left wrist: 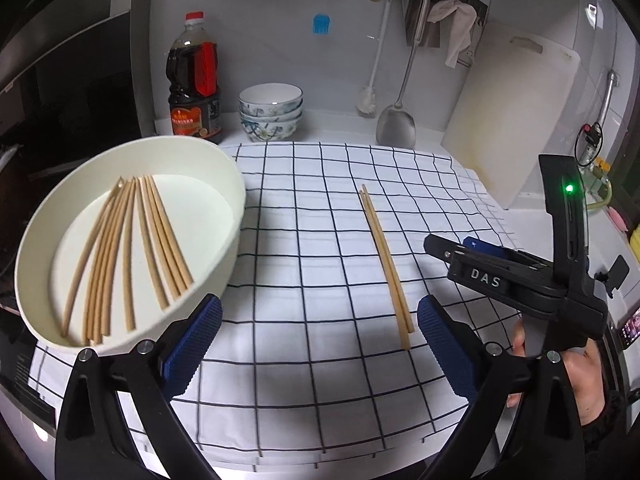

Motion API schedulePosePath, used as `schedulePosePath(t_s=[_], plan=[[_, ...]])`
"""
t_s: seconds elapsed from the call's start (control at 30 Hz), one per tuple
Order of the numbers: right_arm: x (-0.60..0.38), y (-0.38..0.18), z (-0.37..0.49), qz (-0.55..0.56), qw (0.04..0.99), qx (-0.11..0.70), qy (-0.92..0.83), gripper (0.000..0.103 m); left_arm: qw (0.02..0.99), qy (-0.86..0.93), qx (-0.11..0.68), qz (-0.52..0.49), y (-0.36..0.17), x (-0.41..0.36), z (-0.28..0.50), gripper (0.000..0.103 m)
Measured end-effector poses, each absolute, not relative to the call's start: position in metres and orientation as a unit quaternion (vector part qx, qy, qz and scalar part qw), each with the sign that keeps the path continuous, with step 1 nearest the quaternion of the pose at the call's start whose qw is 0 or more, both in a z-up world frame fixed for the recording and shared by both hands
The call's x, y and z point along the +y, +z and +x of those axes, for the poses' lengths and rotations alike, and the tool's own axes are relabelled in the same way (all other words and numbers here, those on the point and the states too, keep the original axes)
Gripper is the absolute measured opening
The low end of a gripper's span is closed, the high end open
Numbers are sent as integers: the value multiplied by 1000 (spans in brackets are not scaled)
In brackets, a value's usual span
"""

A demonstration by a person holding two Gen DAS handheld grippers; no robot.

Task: Organize utensils
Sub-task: 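Withdraw both open tools from the basin back to the last two chopsticks, then slide one chopstick apart from the other with the right tool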

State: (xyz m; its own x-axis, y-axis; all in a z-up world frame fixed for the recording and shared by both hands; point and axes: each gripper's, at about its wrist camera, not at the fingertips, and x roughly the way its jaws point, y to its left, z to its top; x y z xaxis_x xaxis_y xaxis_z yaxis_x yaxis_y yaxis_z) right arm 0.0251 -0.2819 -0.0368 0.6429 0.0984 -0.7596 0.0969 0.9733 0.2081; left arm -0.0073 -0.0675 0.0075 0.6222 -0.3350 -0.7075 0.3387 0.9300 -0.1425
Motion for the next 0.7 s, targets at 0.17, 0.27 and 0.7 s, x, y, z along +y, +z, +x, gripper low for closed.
schedulePosePath(t_s=[0.17, 0.27, 0.7], plan=[[-286, -49, 30, 118, 887, 445, 9, 61, 899, -182, 398, 6, -1, -78, -15, 96], [-285, -57, 34, 127, 877, 463, 24, 61, 900, -175, 399, 9, -4, -80, -18, 96], [-276, -73, 41, 103, 861, 498, 25, 61, 893, -136, 428, -24, -32, -54, -20, 96]])
